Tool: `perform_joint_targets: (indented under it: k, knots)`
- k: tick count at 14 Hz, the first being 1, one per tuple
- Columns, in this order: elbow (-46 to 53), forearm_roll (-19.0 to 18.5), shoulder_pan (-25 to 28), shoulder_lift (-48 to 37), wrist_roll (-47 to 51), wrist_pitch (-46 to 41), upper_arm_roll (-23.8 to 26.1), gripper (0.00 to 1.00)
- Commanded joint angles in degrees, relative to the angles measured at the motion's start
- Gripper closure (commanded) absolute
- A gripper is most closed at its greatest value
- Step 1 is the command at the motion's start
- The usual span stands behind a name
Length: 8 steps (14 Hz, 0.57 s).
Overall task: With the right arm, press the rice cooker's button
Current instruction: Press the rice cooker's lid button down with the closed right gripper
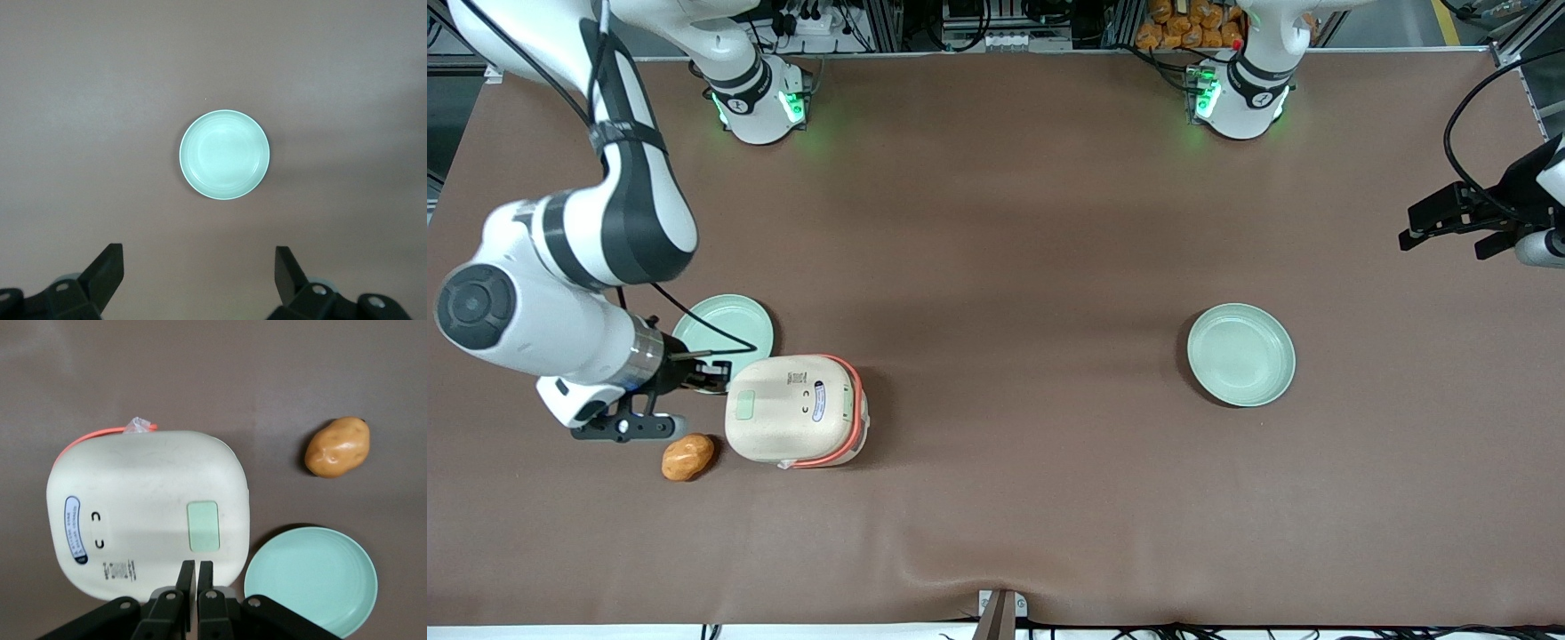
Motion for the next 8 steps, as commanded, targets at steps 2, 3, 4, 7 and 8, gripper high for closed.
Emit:
perform_joint_targets:
  k: [2,3,4,7,8]
  knots:
    - [0.87,0.57,0.5,2.56,-0.28,1.97,-0.23,0.91]
    - [0.87,0.66,0.5,3.09,-0.28,2.06,-0.23,0.91]
    - [0.87,0.66,0.5,3.71,-0.19,2.06,-0.23,0.91]
    - [0.79,1.1,0.5,4.07,-0.19,1.97,-0.23,0.91]
    - [0.79,1.1,0.5,4.15,-0.19,1.97,-0.23,0.91]
